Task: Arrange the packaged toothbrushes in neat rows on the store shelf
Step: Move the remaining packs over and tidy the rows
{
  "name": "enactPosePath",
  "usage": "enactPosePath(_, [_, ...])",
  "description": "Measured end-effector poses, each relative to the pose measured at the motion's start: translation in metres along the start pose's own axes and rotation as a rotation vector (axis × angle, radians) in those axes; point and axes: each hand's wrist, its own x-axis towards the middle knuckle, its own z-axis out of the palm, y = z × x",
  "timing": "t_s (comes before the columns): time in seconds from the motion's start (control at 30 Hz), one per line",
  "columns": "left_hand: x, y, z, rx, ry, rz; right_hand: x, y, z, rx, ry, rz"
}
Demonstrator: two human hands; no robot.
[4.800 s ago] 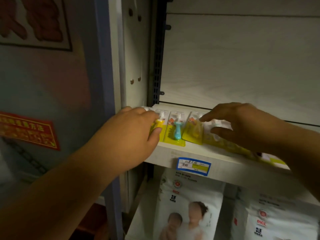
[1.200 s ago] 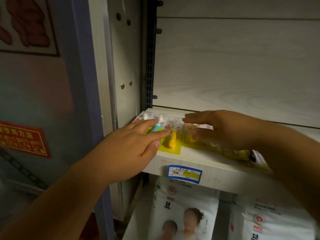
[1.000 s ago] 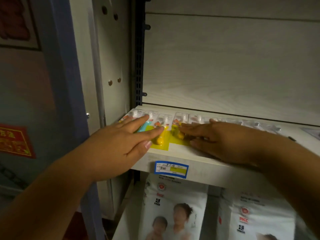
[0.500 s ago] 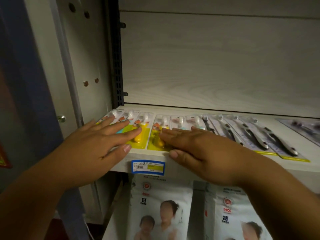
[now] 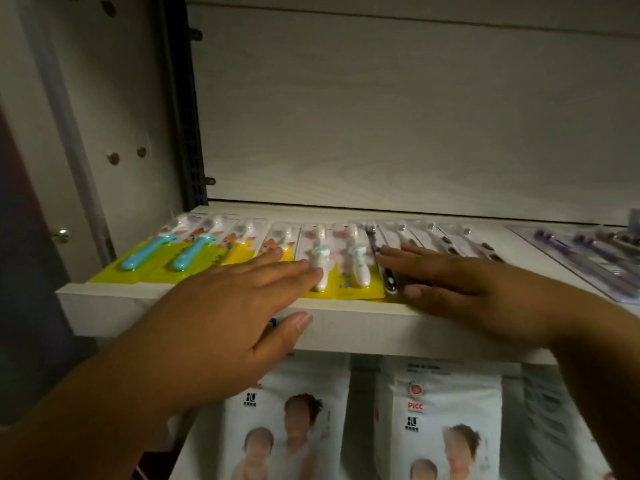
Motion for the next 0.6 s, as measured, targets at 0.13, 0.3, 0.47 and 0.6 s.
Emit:
enactPosePath(0.13, [0.001, 0.01, 0.005, 0.019, 0.06, -0.077, -0.008, -0.007, 0.004, -0.11, -0.048, -0.028])
enactPosePath(0.3, [0.006, 0.029, 0.014, 0.077, 0.044, -0.059, -0.013, -0.012, 0.015, -0.334, -0.002, -0.056])
enactPosePath(0.47, [0.009, 0.035, 0.015, 0.101, 0.046, -0.071, -0.024, -0.007, 0.018, -0.273, 0.135, -0.125])
enactPosePath(0.6, [0.008, 0.038, 0.017, 0.134, 0.122, -0.055, -0.028, -0.005, 0.023, -0.233, 0.204, -0.183])
